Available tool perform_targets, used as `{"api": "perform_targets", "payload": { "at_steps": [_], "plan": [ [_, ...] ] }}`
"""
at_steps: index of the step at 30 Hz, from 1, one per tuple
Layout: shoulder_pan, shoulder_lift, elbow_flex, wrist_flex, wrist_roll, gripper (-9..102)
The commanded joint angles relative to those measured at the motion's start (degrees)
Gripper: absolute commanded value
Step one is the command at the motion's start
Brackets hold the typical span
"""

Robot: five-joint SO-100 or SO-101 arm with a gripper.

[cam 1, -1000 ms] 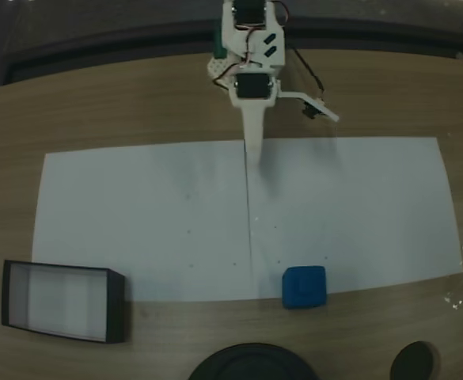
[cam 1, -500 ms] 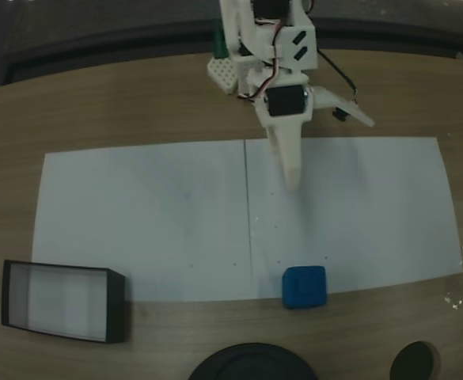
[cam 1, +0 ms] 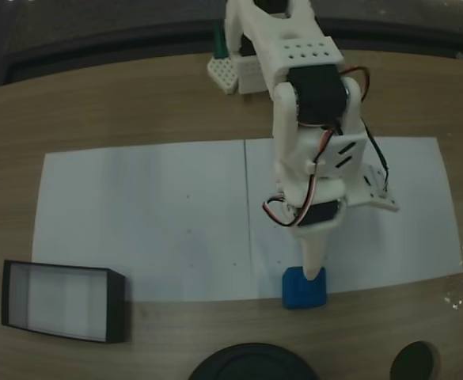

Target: Grab a blue square and put it in the box.

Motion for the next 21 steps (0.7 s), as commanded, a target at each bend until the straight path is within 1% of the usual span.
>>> {"api": "perform_targets", "payload": {
  "at_steps": [1,7,21],
  "plan": [
    [-0.6,-3.9,-10.4,1.8,1.8,29],
    [-1.6,-14.9,-20.0,3.5,2.0,29],
    [-2.3,-28.1,-27.5,3.3,2.0,29]
  ]
}}
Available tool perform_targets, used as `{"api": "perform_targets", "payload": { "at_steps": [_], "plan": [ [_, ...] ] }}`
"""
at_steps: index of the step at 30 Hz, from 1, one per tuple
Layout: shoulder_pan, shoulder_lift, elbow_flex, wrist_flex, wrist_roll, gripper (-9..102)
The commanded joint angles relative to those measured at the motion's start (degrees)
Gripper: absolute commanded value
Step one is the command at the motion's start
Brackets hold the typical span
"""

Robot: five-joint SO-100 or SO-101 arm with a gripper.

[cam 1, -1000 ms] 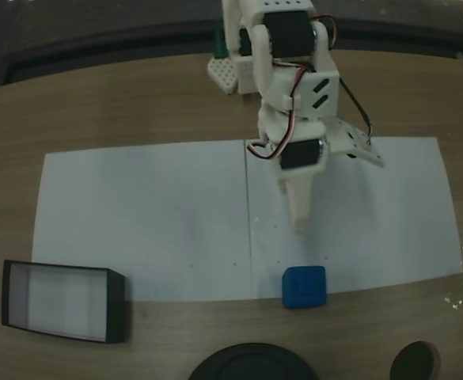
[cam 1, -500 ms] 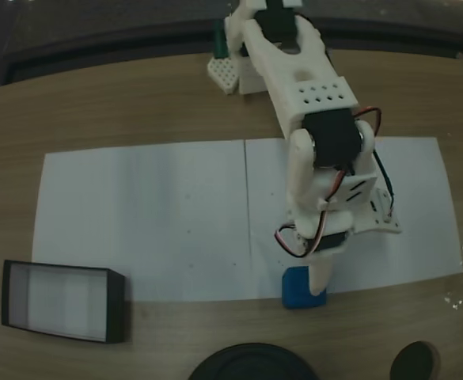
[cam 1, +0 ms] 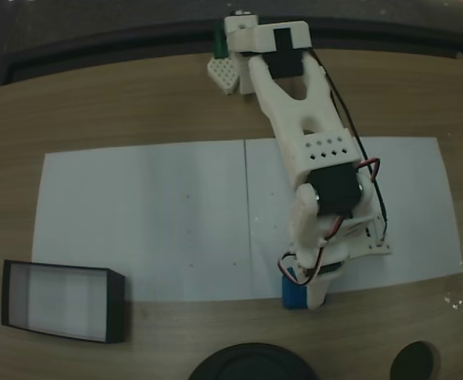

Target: Grab a blue square and put it in the box.

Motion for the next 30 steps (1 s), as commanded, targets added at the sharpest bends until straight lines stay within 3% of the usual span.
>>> {"api": "perform_targets", "payload": {
  "at_steps": [1,3,7,13,22,25,30],
  "plan": [
    [-0.1,-0.1,-3.3,0.1,0.0,29],
    [0.1,-0.7,-3.4,0.0,-0.4,26],
    [0.0,-0.6,-3.4,-0.2,-0.3,9],
    [2.5,1.0,-6.4,0.7,-0.4,11],
    [24.0,14.2,-28.9,7.9,-9.9,11],
    [33.3,16.3,-32.9,6.9,-14.0,12],
    [44.3,12.4,-32.8,-1.7,-16.0,12]
  ]
}}
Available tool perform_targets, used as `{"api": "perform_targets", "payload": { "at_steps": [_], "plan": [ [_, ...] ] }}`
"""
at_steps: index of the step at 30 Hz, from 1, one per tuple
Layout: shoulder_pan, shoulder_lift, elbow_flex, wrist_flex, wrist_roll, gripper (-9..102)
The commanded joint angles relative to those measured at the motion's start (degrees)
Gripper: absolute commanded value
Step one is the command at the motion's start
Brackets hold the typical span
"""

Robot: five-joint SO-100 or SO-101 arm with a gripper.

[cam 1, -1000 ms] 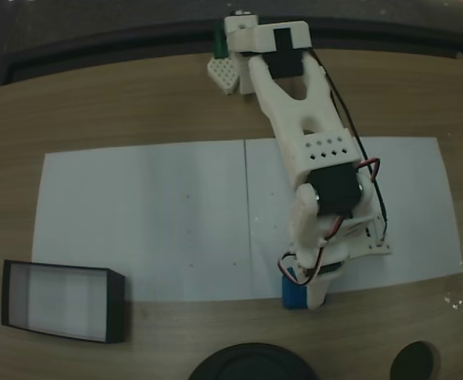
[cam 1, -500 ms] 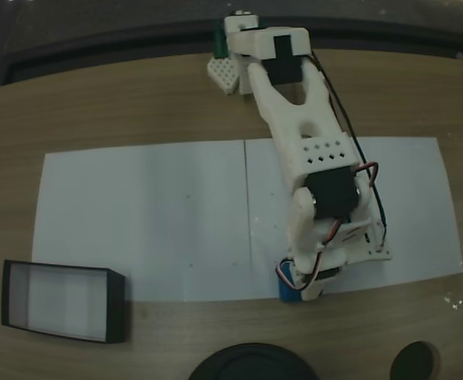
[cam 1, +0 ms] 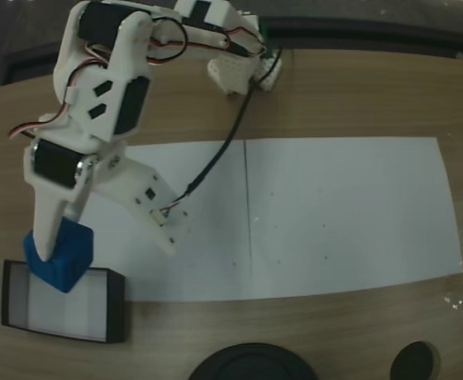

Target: Grab a blue square and put it in the box.

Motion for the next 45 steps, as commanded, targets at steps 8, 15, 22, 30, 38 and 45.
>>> {"api": "perform_targets", "payload": {
  "at_steps": [8,15,22,30,38,45],
  "plan": [
    [2.9,-12.4,-3.4,-11.2,0.4,12],
    [2.8,-18.9,-3.5,-14.9,1.8,12],
    [2.4,-21.1,-3.2,-16.4,1.9,13],
    [3.0,-20.5,-3.7,-14.8,4.1,26],
    [-2.5,-10.9,-13.0,0.3,4.7,4],
    [-14.1,5.0,-18.9,11.7,10.5,1]
  ]
}}
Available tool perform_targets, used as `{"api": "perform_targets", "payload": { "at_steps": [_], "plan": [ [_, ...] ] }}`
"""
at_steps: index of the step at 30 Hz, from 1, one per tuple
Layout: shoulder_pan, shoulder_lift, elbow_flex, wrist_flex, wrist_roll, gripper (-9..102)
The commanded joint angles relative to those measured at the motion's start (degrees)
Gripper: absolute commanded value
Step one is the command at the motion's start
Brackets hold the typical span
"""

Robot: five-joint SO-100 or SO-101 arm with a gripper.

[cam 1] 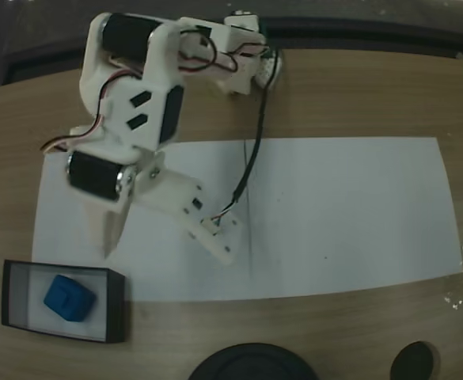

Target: Grab a blue square and put it in the box.

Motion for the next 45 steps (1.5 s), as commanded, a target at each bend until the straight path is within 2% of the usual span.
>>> {"api": "perform_targets", "payload": {
  "at_steps": [1,8,16,22,26,33,38,45],
  "plan": [
    [-3.4,13.3,0.4,0.4,1.8,1],
    [-14.6,38.7,22.0,0.3,2.5,0],
    [-23.0,73.1,64.5,-0.9,3.6,0],
    [-22.9,98.1,98.3,-9.7,2.9,0],
    [-23.4,113.4,116.5,-14.1,-1.3,0],
    [-23.0,131.0,130.6,-14.8,-2.9,0],
    [-22.9,138.0,135.7,-15.5,-2.5,4],
    [-23.5,144.1,141.0,-16.5,-2.3,4]
  ]
}}
